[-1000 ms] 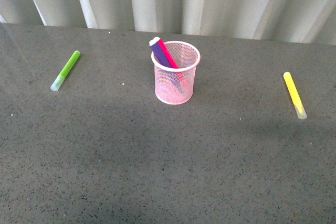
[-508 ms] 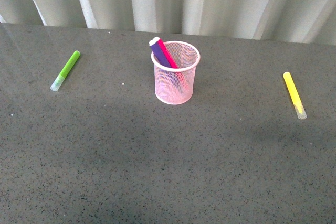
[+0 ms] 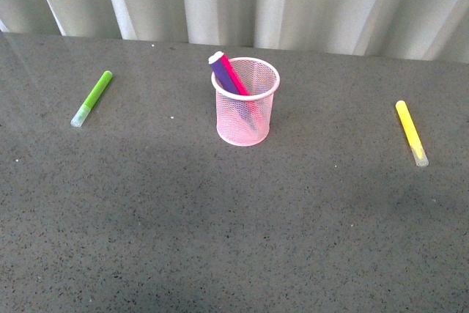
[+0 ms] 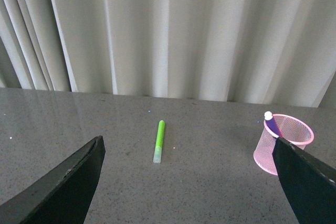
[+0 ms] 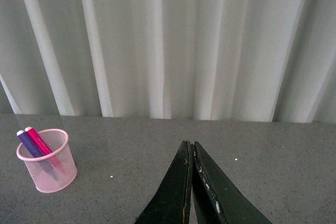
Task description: Insert purple and pink pens into pink cup
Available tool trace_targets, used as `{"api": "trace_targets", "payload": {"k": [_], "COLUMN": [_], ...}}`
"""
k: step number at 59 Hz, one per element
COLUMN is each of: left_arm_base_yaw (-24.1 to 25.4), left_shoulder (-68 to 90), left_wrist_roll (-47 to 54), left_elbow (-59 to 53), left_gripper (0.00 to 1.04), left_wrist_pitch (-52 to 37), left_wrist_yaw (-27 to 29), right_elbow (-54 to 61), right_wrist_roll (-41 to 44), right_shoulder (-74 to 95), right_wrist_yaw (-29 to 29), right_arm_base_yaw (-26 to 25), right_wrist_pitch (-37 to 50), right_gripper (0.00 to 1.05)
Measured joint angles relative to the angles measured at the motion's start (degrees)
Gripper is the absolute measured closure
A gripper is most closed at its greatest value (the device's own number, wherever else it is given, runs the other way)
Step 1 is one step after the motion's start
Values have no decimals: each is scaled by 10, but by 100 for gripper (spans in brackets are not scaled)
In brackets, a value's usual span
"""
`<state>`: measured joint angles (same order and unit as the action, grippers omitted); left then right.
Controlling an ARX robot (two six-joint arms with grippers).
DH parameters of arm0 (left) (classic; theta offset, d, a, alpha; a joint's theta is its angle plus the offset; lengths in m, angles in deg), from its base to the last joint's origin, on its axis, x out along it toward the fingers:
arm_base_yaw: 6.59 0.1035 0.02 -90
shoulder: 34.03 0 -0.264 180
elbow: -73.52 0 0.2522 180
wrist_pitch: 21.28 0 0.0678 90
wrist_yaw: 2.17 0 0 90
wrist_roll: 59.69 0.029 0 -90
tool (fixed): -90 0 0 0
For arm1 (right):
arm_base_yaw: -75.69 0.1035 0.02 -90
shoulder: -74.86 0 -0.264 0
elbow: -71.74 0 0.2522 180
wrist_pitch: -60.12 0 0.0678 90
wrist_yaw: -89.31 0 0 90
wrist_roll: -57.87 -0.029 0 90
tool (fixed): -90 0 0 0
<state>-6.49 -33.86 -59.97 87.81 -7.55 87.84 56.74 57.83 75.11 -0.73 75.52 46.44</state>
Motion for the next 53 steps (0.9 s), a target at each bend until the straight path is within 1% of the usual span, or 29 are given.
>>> {"api": "trace_targets", "payload": {"k": [17, 19, 23, 27, 30, 31, 36, 39, 41, 44, 49, 51, 53], "left_arm_base_yaw": [0, 0, 0, 0, 0, 0, 0, 0, 0, 0, 0, 0, 0], "left_shoulder": [0, 0, 0, 0, 0, 0, 0, 0, 0, 0, 0, 0, 0], "left_wrist_roll": [0, 0, 0, 0, 0, 0, 0, 0, 0, 0, 0, 0, 0], "left_elbow": [0, 0, 0, 0, 0, 0, 0, 0, 0, 0, 0, 0, 0], "left_gripper": [7, 7, 7, 7, 7, 7, 7, 7, 7, 7, 7, 7, 7], "left_wrist_pitch": [0, 0, 0, 0, 0, 0, 0, 0, 0, 0, 0, 0, 0], "left_wrist_yaw": [0, 0, 0, 0, 0, 0, 0, 0, 0, 0, 0, 0, 0], "right_elbow": [0, 0, 0, 0, 0, 0, 0, 0, 0, 0, 0, 0, 0], "right_wrist_roll": [0, 0, 0, 0, 0, 0, 0, 0, 0, 0, 0, 0, 0], "right_shoulder": [0, 0, 0, 0, 0, 0, 0, 0, 0, 0, 0, 0, 0], "right_wrist_yaw": [0, 0, 0, 0, 0, 0, 0, 0, 0, 0, 0, 0, 0], "right_arm_base_yaw": [0, 0, 0, 0, 0, 0, 0, 0, 0, 0, 0, 0, 0], "right_wrist_pitch": [0, 0, 0, 0, 0, 0, 0, 0, 0, 0, 0, 0, 0], "right_gripper": [101, 98, 81, 70, 60, 58, 42, 35, 28, 21, 6, 5, 7]}}
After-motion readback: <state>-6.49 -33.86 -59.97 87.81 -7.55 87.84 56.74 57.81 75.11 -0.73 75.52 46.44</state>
